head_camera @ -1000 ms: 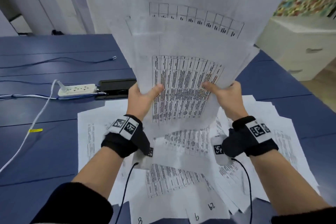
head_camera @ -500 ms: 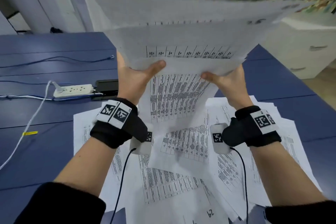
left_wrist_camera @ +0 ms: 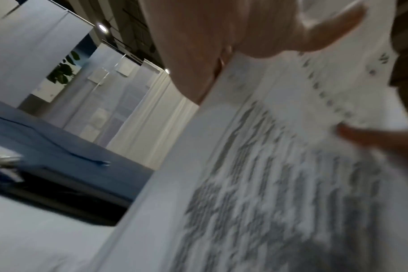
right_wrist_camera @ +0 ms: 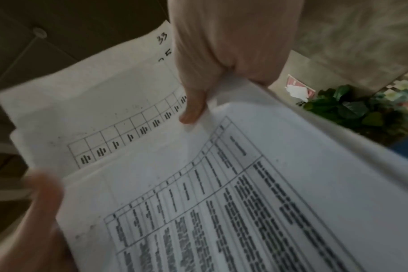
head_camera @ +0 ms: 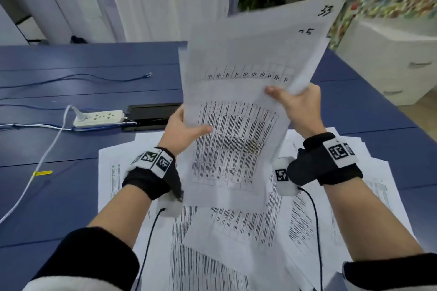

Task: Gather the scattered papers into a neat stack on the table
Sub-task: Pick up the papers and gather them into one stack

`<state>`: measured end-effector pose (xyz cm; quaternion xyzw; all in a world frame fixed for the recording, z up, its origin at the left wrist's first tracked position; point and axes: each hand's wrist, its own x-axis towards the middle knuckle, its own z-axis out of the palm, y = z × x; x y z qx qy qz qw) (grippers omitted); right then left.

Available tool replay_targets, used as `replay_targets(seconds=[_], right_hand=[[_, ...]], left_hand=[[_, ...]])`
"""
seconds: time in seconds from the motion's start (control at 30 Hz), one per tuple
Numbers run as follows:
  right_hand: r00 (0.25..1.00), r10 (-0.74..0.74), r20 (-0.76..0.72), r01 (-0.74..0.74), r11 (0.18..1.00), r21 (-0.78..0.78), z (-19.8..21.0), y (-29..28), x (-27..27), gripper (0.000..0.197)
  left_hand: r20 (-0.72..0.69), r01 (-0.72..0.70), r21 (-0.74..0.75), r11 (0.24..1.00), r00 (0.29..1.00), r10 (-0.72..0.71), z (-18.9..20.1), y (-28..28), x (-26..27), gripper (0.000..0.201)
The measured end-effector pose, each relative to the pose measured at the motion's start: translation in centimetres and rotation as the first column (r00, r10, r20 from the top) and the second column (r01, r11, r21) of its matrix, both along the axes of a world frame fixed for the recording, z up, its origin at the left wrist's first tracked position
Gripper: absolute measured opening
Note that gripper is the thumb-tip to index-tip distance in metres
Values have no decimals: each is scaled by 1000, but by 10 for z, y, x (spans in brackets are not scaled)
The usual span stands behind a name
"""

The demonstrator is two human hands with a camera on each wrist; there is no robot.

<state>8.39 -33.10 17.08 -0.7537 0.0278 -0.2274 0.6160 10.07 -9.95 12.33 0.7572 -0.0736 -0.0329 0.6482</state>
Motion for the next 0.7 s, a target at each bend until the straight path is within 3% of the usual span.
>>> replay_targets(seconds=[0.1,0.2,0.27,0.33,0.4,0.43,0.47,0.53,0.6,0.7], right_hand=[[1000,3,-28,-5,999,-54,3,-8,3,14],[993,-39,-110,40,999,11,-18,-19,20,37],[964,-10,-265,30,997,72,-42,-22,26,43],[874,86,-479,-65,996,60,-76,-19,24,28],[782,176,-598,-205,979,21,-105,-4,9,14],[750,203,-629,-247,969,18,-121,2,2,22],[729,211,-651,-259,966,22,-136,7,-5,35],[719,205,-664,-237,971,44,-157,13,-16,43],[727,179,-663,-161,983,89,-165,13,-23,45],[745,166,-646,-151,985,80,-159,9,-34,41]], left_hand=[[-77,21,162,987,997,-9,-28,4,2,38],[-156,43,123,991,988,-23,-42,7,3,34],[-252,54,85,995,967,-31,-46,11,1,33],[-339,70,118,990,940,-26,-58,16,0,36],[-462,107,135,985,886,-33,-74,19,-4,60],[-522,151,138,979,851,-58,-86,20,-6,77],[-568,209,135,968,817,-98,-90,19,-11,82],[-581,233,166,958,808,-95,-94,14,-21,63],[-548,127,218,968,836,13,-99,11,-26,49],[-523,47,212,976,849,72,-100,13,-28,45]])
